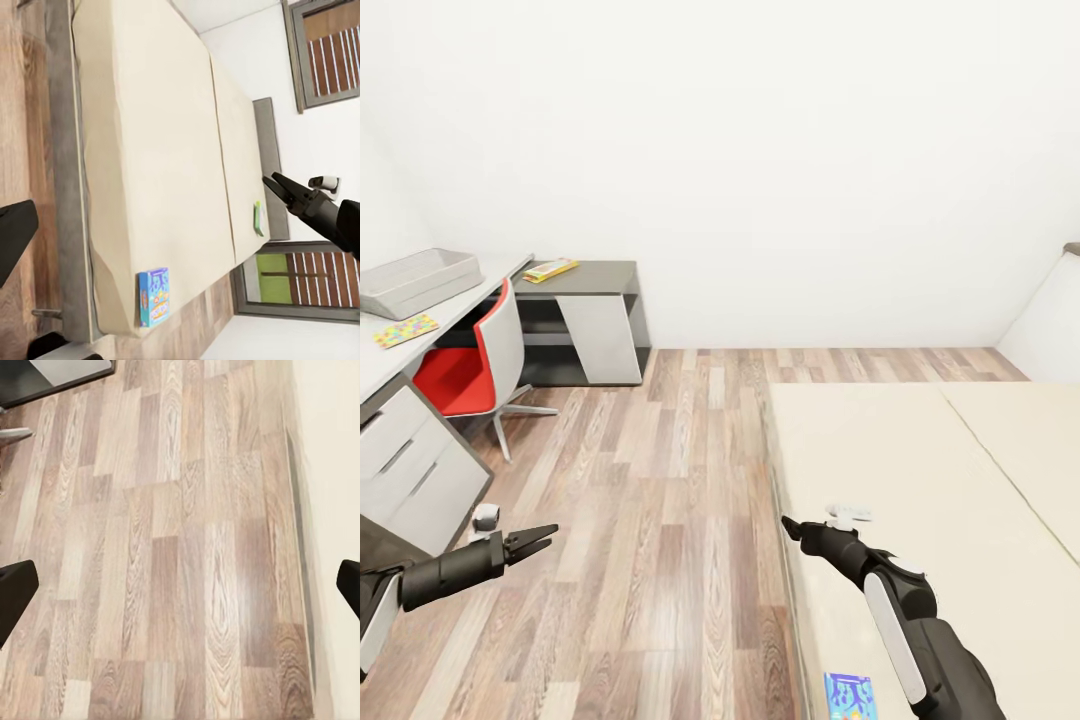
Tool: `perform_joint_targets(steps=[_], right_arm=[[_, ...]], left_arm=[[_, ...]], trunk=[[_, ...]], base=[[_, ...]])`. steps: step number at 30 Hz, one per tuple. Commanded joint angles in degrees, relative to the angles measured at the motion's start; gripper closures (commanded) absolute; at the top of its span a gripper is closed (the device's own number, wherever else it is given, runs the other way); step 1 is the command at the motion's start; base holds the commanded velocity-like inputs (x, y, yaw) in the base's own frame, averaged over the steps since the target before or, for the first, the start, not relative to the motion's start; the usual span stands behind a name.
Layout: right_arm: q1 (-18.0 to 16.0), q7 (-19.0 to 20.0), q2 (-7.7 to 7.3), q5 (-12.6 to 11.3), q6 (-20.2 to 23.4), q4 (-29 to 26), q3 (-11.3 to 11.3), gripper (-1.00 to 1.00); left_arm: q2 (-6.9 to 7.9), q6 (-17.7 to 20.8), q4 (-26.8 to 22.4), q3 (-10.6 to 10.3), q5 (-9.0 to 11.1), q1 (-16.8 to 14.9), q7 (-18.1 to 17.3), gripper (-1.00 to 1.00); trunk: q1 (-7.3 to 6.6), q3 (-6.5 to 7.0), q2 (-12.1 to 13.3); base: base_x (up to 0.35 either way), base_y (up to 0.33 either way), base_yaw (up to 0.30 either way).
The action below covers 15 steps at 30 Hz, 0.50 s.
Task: Put all the toys in the child's room - the three board games (two on the bed and one on the table), the two jigsaw puzzles on the table, and the tennis ball on the table - inside the toy box on the table in the child's room.
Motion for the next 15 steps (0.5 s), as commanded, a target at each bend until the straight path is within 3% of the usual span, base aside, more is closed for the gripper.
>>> perform_joint_targets(steps=[1,15], right_arm=[[-0.04,0.12,0.04,-0.04,0.33,-0.08,-0.06,-1.0],[-0.04,0.12,0.08,-0.04,0.18,-0.08,-0.05,-1.0]], left_arm=[[0.02,0.52,0.03,-0.01,0.17,-0.04,-0.1,-1.0],[0.22,0.59,0.18,0.03,0.14,-0.04,-0.02,-1.0]], trunk=[[0.03,-0.1,-0.11],[0.03,-0.1,-0.11]], base=[[0.0,0.288,0.0],[0.0,0.288,-0.001]])
